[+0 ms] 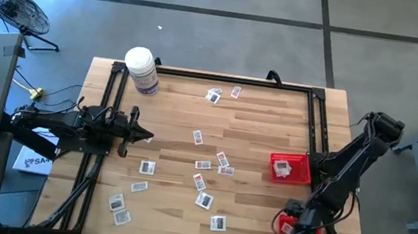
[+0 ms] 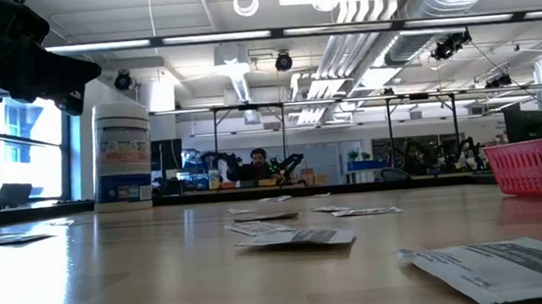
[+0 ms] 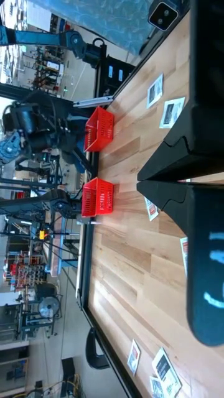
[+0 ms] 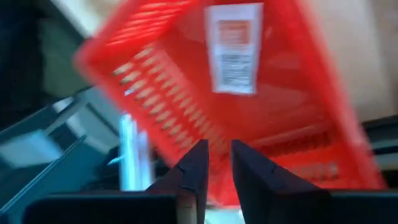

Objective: Pick & Place First Aid Supplies
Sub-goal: Put the orange ointment pack into the bottom red basket

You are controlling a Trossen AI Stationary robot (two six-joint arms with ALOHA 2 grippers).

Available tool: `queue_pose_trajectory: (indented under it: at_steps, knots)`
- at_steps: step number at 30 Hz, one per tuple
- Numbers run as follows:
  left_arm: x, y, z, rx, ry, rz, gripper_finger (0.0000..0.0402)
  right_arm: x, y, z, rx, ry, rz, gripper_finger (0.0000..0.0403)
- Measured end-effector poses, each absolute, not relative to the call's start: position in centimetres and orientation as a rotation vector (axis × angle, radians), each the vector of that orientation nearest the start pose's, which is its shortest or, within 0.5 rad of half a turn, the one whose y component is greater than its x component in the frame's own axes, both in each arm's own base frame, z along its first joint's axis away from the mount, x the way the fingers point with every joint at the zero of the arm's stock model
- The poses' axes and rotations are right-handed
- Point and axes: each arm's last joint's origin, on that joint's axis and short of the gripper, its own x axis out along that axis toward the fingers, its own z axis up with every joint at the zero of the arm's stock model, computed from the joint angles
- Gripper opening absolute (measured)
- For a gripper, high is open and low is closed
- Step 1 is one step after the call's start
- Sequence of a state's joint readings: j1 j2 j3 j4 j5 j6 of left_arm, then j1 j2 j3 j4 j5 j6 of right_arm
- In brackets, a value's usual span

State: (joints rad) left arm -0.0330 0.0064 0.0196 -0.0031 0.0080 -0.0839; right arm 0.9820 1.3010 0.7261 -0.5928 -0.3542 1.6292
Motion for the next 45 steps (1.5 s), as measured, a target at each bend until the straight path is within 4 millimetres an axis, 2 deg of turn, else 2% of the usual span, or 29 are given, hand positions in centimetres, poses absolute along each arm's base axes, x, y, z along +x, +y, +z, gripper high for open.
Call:
queue_pose_trajectory:
  at_steps: [5,9,14,16,19,26,29,35,40,45]
  knots:
    - [9.7,-0.3,16.9,-0.084,-0.008,-0.041,0.0000,14.2,19.1,21.0,0.870,1.595,0.019,0.0070]
    - [9.7,-0.3,16.9,-0.084,-0.009,-0.041,0.0000,16.7,18.2,22.8,0.792,1.413,0.111,0.0065]
    - [9.7,-0.3,16.9,-0.084,-0.008,-0.041,0.0000,20.3,15.7,24.0,0.577,1.069,0.101,0.0056]
    - [9.7,-0.3,16.9,-0.084,-0.009,-0.041,0.0000,21.9,14.3,24.0,0.513,0.981,0.078,0.0051]
    - [9.7,-0.3,16.9,-0.084,-0.008,-0.041,0.0000,24.1,12.1,23.1,0.413,0.941,0.018,0.0043]
    - [9.7,-0.3,16.9,-0.084,-0.008,-0.041,0.0000,29.8,7.5,18.7,0.235,0.887,-0.083,0.0047]
    - [9.7,-0.3,16.9,-0.084,-0.008,-0.041,0.0000,31.7,6.0,17.0,0.174,0.848,-0.101,0.0053]
    - [9.7,-0.3,16.9,-0.084,-0.008,-0.041,0.0000,32.7,3.3,14.6,-0.046,0.917,-0.049,0.0067]
    - [9.7,-0.3,16.9,-0.084,-0.009,-0.041,0.0000,34.0,0.4,14.6,-0.019,0.902,0.068,0.0082]
    - [9.7,-0.3,16.9,-0.084,-0.008,-0.041,0.0000,35.9,-2.2,14.2,-0.060,0.915,0.072,0.0115]
